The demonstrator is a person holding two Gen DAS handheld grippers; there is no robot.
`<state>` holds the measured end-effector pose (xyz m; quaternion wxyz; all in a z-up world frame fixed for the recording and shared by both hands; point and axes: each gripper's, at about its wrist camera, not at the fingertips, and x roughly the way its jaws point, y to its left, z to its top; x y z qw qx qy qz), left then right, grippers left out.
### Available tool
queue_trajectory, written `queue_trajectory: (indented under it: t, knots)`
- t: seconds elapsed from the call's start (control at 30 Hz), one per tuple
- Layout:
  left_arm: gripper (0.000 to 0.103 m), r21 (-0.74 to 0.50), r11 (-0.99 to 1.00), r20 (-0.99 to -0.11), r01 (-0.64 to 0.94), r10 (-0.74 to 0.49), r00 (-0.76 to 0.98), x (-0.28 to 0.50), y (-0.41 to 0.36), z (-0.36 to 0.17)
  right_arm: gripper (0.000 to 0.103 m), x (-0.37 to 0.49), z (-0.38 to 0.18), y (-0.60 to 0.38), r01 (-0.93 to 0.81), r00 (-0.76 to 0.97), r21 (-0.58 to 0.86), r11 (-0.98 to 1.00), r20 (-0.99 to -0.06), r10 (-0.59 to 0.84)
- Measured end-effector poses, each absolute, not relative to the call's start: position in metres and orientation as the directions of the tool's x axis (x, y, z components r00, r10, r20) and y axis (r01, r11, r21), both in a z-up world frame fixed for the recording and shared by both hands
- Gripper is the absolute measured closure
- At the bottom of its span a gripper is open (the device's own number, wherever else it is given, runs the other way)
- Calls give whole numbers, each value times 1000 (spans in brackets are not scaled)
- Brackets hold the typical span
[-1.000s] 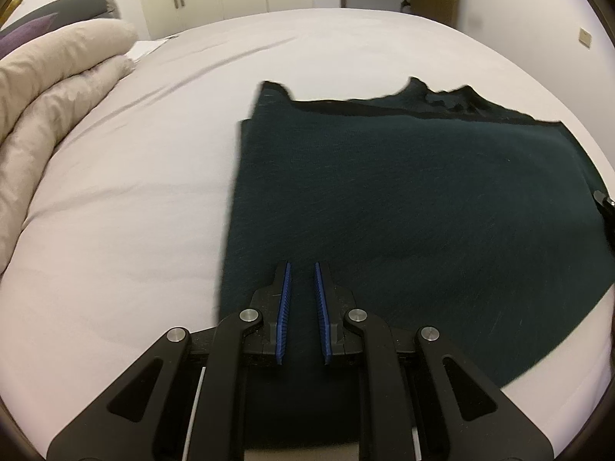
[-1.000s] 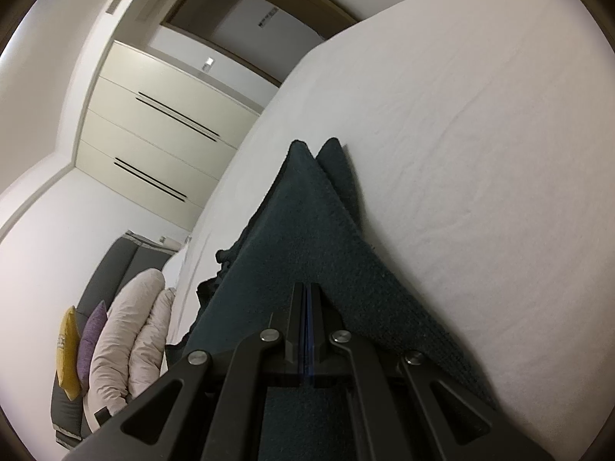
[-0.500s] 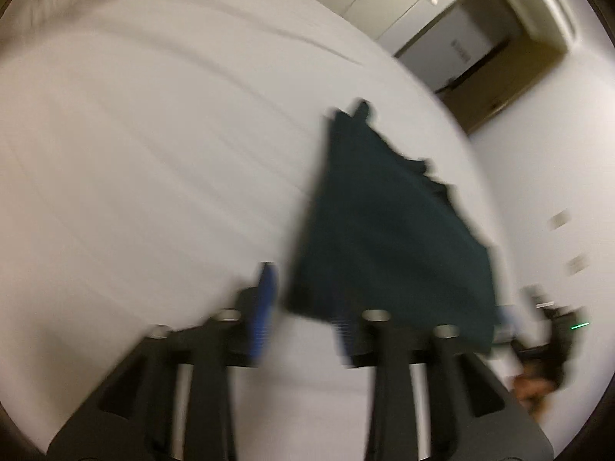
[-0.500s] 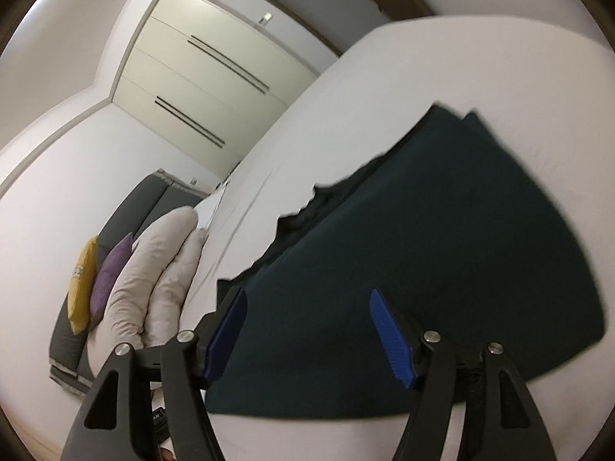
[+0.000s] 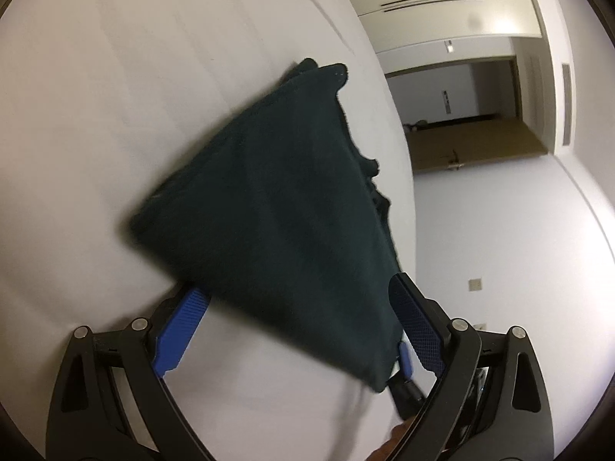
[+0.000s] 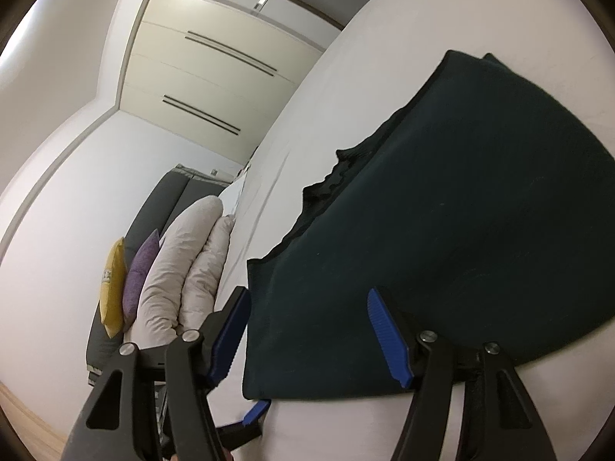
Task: Fold small clothes
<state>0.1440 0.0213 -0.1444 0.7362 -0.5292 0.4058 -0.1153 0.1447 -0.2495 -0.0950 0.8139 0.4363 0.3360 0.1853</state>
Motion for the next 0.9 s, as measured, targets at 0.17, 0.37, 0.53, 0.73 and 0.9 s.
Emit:
queue_trajectory:
  t: [0.17,0.37,0.53,0.73,0.9]
  knots:
    - [22,-904,334,-424,-268,-607,673,161,20,-152,39,163,-87,-237,-36,677,822,569,-399,619]
    - [57,-916,296,-399,-270,-609,685,187,29,-162,47,199,-79,-212,-72,615,778,624,-458,642]
    - [70,-873,425,-464,-237,-577,672,203,29,-158,53,245,-99,-196,-22,525,724,689,-579,624]
    - [91,-815,529,-534,-235,-530,659,216,29,-155,90,265,-128,-207,50,455,655,754,-687,567]
    - [92,-672,731,-588,-119,-429,685,230,-12,-100,103,263,-144,-217,35,463,671,741,-668,583]
